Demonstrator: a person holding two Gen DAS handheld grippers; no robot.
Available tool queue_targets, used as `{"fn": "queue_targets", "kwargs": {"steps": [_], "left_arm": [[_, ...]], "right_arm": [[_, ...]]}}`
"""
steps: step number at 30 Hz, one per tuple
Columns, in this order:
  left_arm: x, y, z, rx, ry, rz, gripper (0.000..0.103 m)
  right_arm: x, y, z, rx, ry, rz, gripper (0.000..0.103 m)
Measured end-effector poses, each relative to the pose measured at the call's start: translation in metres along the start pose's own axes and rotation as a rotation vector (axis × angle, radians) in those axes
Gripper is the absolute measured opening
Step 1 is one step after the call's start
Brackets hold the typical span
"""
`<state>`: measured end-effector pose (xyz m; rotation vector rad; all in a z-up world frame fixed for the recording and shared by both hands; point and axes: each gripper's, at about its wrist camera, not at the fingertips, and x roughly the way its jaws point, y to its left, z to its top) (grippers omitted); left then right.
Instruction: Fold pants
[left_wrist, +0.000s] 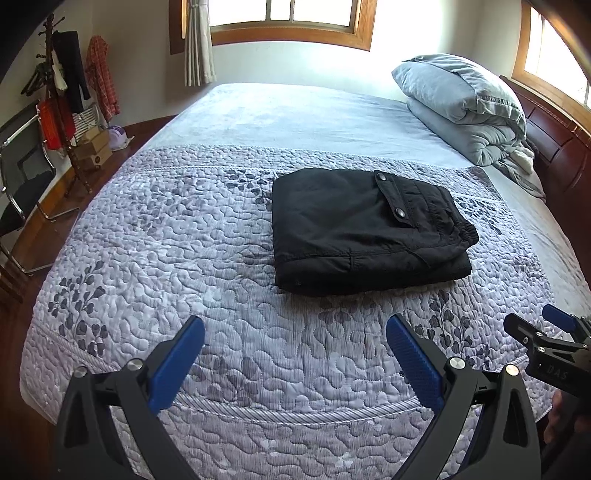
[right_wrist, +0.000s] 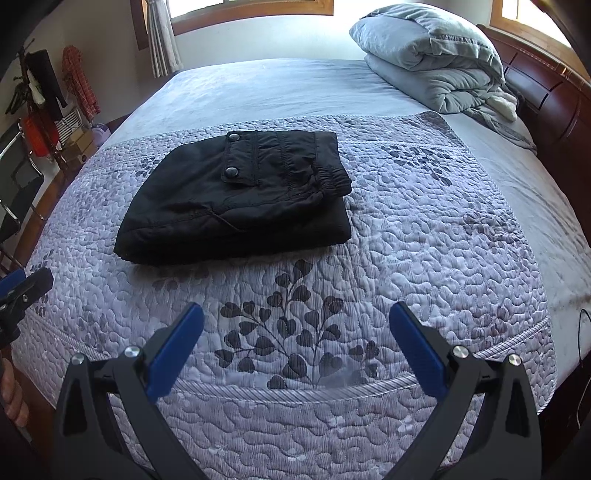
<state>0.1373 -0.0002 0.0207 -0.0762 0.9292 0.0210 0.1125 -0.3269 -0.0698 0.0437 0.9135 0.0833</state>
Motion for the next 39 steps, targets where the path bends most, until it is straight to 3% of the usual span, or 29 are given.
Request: {"fn": "queue_targets", "kwargs": {"steps": [15,21,39], "left_arm": [[0.0042,-0.0003,0.0019,0.011,0.008,-0.011,0.099],[0.0055,-0.0049,0.0012,0.045,-0.006,0.017,0.099],[0.0057,0.0017,0.0041,0.007,-0.008,0.029,0.099]], "right_arm": [[0.0045,-0.0011,0.0011,-0.008,0.001,-0.013,0.100],[0.0063,-0.0024,0.0009,-0.010,0.003,-0.019,0.100],[0.0097,-0.0029,0.0005,-0.007,0.009,-0.027,0.100]]}}
